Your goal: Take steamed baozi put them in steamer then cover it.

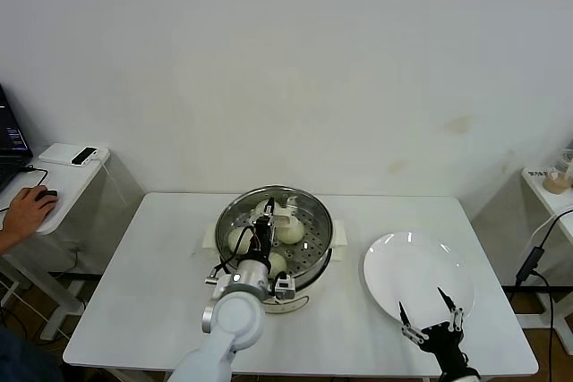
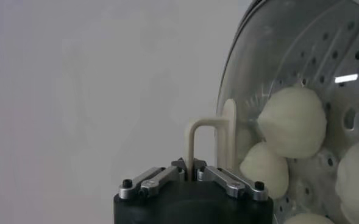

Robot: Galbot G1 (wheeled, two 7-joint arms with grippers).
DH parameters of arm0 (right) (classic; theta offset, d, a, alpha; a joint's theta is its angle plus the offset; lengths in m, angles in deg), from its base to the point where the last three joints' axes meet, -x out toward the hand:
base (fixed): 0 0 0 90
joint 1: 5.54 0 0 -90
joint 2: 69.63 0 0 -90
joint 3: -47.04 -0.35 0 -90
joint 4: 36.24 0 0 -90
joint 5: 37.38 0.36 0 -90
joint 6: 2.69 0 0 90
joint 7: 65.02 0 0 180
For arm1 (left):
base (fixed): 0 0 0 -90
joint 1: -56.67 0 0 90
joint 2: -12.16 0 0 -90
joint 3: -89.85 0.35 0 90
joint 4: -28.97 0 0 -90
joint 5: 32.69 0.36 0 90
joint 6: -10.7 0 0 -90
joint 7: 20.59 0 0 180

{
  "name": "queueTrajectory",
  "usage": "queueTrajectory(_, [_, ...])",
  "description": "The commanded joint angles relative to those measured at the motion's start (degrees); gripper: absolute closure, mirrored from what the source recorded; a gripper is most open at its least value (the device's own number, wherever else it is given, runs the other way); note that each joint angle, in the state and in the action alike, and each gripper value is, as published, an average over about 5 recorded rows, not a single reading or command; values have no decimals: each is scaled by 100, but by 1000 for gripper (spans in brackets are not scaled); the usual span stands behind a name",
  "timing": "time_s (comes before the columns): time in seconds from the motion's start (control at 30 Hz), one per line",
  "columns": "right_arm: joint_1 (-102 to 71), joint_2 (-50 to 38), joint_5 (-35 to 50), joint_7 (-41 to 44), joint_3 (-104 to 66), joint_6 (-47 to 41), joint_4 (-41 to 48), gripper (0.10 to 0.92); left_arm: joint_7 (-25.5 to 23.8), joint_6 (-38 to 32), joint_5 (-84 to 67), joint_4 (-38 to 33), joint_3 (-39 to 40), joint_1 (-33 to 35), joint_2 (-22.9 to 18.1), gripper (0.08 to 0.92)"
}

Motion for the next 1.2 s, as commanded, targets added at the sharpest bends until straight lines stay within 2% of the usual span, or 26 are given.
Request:
queueTrajectory(0.03, [-6, 3, -16, 2, 7, -6, -15, 203, -51, -7, -9, 49, 14, -11, -13, 860])
queueTrajectory(0.2, [-7, 2, -28, 4, 20, -8, -19, 203, -74, -32, -57, -20, 9, -1, 10, 860])
queueTrajectory(0.3, [-6, 5, -41, 5, 30, -7, -18, 203, -71, -35, -108, -110, 11, 25, 45, 819])
queueTrajectory(0.6, [-25, 24, -81, 7, 39, 1, -32, 203, -65, -76, -181, -591, -15, 283, 274, 562])
queueTrajectory(0.97, [-65, 32, -109, -1, 42, 18, -33, 203, 162, -266, -602, -1611, -34, 941, 768, 245])
queueTrajectory(1.07, [-87, -2, -92, -4, 39, 22, -26, 203, 378, -419, -805, -1882, -112, 1205, 886, 192])
queueTrajectory(1.2, [-91, -40, -34, -9, 46, 12, -5, 203, 780, -731, -1167, -2263, -533, 1744, 992, 178])
